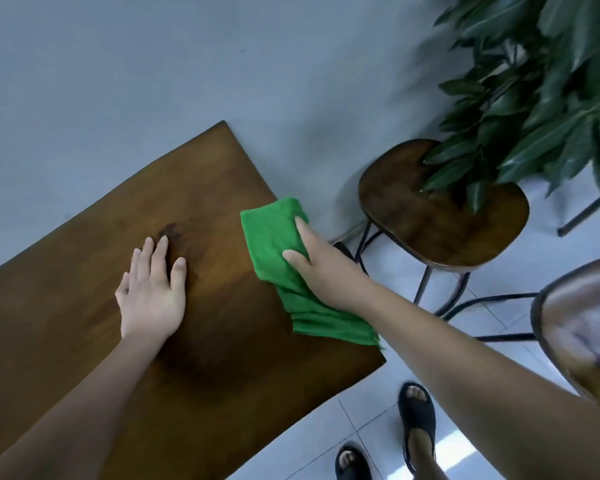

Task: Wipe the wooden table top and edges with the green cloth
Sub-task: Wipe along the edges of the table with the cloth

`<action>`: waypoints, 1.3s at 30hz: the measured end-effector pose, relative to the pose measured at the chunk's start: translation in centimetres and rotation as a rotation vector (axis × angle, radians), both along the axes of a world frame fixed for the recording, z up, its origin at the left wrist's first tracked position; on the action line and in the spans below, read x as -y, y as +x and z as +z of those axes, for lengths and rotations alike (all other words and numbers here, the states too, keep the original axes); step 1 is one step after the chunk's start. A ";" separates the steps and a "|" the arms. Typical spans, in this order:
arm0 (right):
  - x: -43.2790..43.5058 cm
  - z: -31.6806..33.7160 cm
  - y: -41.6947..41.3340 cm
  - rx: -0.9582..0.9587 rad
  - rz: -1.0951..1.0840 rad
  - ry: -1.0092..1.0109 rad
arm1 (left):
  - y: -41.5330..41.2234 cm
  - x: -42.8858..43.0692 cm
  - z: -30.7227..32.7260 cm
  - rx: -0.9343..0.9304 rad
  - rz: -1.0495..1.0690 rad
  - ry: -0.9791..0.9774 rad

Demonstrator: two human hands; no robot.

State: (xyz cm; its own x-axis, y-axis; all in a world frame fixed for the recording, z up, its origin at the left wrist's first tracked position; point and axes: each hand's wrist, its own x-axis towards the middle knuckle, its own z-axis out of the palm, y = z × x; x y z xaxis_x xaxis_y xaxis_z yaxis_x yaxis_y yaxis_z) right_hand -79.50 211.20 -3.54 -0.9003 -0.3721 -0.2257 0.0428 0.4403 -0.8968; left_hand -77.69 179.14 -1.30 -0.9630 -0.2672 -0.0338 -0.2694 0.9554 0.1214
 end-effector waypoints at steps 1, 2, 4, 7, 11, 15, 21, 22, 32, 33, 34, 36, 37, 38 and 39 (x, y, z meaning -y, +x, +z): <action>-1.3 -0.1 2.6 0.003 -0.010 -0.010 | 0.0 0.1 -0.1 -0.004 -0.006 0.004; -2.5 -0.3 5.3 0.011 -0.022 -0.023 | 0.0 0.2 -0.1 -0.006 -0.009 0.006; -4.4 -0.4 9.9 0.029 -0.049 -0.028 | 0.1 0.3 -0.2 0.000 -0.015 0.008; -5.0 -0.5 12.8 0.015 -0.097 0.025 | 0.4 0.1 0.1 0.000 -0.052 0.021; -3.0 0.3 9.0 0.024 -0.098 0.137 | 1.2 -0.2 0.5 -0.022 -0.155 0.020; -1.1 1.1 4.4 0.055 -0.087 0.154 | 2.3 -0.8 0.6 -0.032 -0.255 0.018; -0.6 2.1 3.9 0.089 -0.137 0.104 | 5.3 -2.4 0.7 -0.031 -0.410 0.015; -0.8 2.1 4.5 0.083 -0.142 0.102 | 5.9 -2.7 0.7 -0.036 -0.437 0.018; -2.9 -1.4 14.7 -0.109 -0.429 0.012 | 12.8 -5.4 0.2 -0.049 -0.635 0.003; -2.6 -2.0 16.0 -0.133 -0.509 -0.051 | 13.6 -5.8 0.1 -0.049 -0.657 0.003; -2.0 -2.5 17.1 -0.152 -0.587 -0.105 | 14.4 -5.9 -0.1 -0.053 -0.684 0.000; -0.1 -3.4 19.0 -0.177 -0.727 -0.219 | 15.8 -6.0 -0.5 -0.061 -0.737 -0.010; 1.1 -3.7 19.8 -0.178 -0.796 -0.297 | 16.1 -6.1 -0.5 -0.064 -0.751 -0.011; 2.6 -3.8 20.4 -0.176 -0.866 -0.381 | 16.2 -6.2 -0.5 -0.068 -0.754 -0.011; 4.2 -3.8 20.9 -0.179 -0.932 -0.457 | 16.2 -6.2 -0.5 -0.072 -0.750 -0.012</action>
